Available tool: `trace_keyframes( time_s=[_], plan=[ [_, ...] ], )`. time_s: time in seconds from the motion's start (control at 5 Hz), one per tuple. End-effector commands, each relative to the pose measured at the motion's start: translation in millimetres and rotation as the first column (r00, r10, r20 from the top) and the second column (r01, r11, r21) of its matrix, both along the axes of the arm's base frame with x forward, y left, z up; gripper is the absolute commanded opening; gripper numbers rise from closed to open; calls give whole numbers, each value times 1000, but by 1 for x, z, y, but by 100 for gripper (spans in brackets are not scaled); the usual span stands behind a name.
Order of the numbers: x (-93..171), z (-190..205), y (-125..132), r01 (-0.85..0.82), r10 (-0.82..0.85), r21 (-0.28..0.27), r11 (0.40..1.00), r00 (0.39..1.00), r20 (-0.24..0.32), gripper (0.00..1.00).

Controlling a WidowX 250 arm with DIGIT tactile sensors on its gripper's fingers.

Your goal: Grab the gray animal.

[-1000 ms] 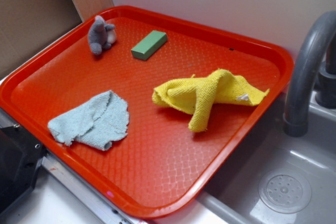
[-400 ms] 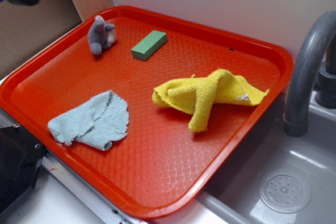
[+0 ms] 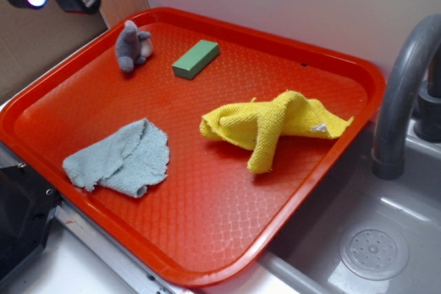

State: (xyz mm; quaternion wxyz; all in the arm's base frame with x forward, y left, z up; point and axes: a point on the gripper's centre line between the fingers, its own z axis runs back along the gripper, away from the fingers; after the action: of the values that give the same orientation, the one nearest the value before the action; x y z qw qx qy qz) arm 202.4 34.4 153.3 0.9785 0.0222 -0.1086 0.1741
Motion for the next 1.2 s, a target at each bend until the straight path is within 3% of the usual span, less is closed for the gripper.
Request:
trace_keyframes(
  time_s=[0.0, 0.4, 0.6, 1.0],
  plan=[
    [44, -47, 45, -92, 92, 71, 993, 996, 0, 100],
    [65, -89, 58, -109, 116, 90, 990, 991, -70, 100],
    [71, -104, 64, -127, 146, 171, 977, 984, -105, 100],
    [78, -112, 73, -131, 159, 199, 971, 978, -134, 100]
  ],
)
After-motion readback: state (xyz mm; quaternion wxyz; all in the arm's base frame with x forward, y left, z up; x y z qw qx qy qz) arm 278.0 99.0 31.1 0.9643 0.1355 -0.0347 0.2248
